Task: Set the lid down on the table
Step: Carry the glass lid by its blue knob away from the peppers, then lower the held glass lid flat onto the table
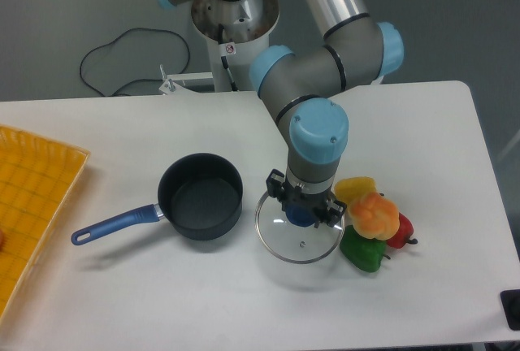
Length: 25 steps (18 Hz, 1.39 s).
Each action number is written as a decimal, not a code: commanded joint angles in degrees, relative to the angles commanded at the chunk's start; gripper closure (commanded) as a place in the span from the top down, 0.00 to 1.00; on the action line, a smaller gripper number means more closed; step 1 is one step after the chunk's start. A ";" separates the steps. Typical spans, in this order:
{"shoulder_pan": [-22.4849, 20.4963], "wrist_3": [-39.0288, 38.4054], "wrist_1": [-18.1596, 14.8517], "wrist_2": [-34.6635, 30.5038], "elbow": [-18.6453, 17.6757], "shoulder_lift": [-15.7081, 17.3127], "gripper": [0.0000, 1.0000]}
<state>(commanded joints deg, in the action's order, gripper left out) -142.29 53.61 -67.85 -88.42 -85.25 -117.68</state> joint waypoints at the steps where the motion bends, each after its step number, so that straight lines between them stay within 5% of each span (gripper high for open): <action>1: 0.09 0.00 0.00 0.00 0.17 -0.35 0.52; 6: 0.97 -1.67 3.16 -0.09 0.35 -2.20 0.52; 25: 2.37 -3.78 7.03 -0.26 0.35 -5.80 0.52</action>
<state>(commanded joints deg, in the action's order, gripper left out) -139.92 49.83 -60.82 -88.68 -84.90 -123.48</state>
